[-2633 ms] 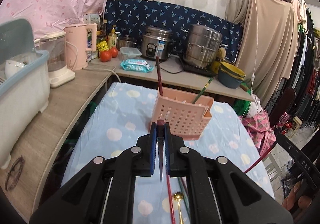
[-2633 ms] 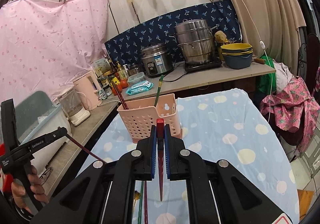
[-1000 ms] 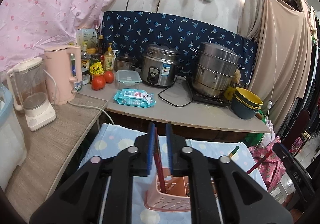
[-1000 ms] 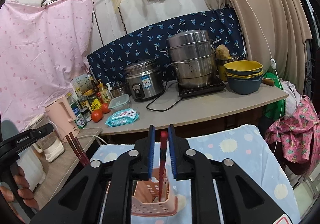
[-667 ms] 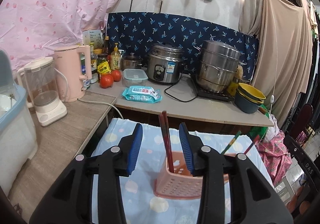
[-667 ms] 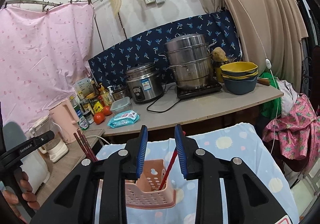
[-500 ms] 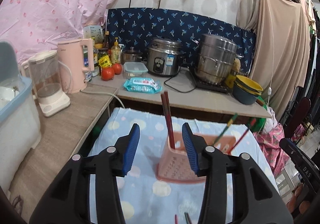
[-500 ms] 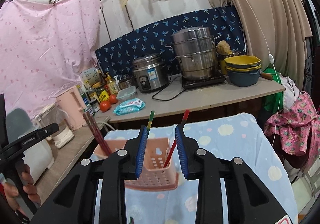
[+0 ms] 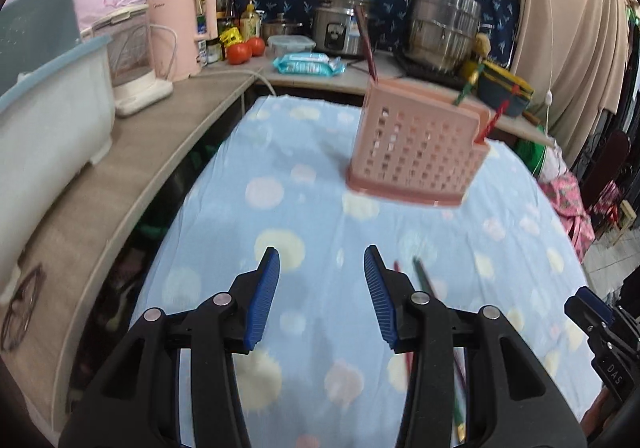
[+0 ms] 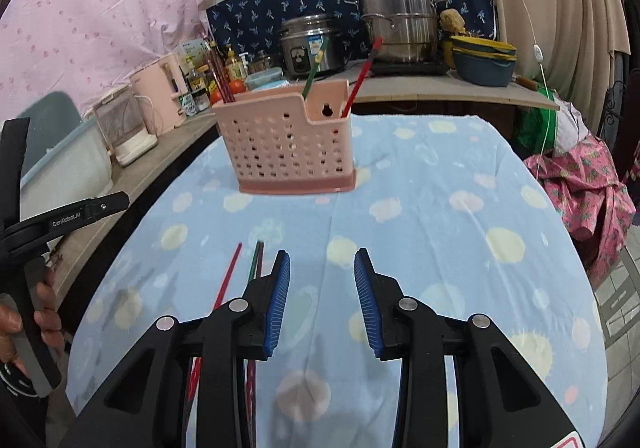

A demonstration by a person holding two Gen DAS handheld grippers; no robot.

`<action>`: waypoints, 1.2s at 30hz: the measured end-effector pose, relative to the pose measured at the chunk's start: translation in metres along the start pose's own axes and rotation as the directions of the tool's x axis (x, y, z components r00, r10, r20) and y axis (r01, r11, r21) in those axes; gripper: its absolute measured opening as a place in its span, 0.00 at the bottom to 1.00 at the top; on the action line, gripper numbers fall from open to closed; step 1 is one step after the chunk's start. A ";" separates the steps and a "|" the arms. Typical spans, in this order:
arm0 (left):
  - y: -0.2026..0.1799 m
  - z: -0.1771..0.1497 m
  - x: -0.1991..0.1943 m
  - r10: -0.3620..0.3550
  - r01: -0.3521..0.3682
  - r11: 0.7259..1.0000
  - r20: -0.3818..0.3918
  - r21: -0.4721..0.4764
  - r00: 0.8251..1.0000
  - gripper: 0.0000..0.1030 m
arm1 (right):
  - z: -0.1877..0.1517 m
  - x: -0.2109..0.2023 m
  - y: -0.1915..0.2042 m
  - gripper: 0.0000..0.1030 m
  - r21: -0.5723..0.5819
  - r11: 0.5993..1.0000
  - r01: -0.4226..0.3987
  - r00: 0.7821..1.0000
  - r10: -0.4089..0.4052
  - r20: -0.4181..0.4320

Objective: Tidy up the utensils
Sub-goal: 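Move both grippers back down over the remaining utensils, then close the right gripper on a dark red chopstick while the left gripper grasps a red chopstick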

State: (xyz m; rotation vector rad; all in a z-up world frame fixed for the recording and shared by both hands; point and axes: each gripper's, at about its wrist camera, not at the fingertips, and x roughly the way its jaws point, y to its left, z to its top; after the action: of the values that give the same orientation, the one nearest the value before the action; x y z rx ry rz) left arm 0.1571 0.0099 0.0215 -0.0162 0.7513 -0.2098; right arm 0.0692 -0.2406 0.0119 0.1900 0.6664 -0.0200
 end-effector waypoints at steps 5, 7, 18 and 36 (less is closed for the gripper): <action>-0.002 -0.038 -0.003 -0.011 0.011 1.000 -0.062 0.001 0.998 0.41 | -0.037 -0.003 0.006 0.32 -0.005 1.000 0.008 0.998 -0.008 -0.059; -0.007 -0.050 -0.004 -0.005 0.006 1.000 -0.079 0.020 0.997 0.41 | -0.049 -0.004 0.008 0.32 -0.001 1.000 0.003 0.997 -0.003 -0.076; -0.023 -0.102 -0.003 -0.028 0.034 0.999 -0.169 0.033 0.985 0.41 | -0.094 0.000 0.032 0.31 -0.030 0.999 -0.036 0.988 0.030 -0.153; -0.041 -0.126 -0.006 -0.068 0.083 0.995 -0.216 0.060 0.974 0.41 | -0.115 0.012 0.047 0.21 -0.056 0.996 -0.070 0.976 0.057 -0.212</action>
State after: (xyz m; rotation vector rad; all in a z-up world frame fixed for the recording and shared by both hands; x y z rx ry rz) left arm 0.0595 -0.0216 -0.0630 0.0441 0.9584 -0.3134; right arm 0.0121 -0.1726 -0.0758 0.1530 0.8708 0.0836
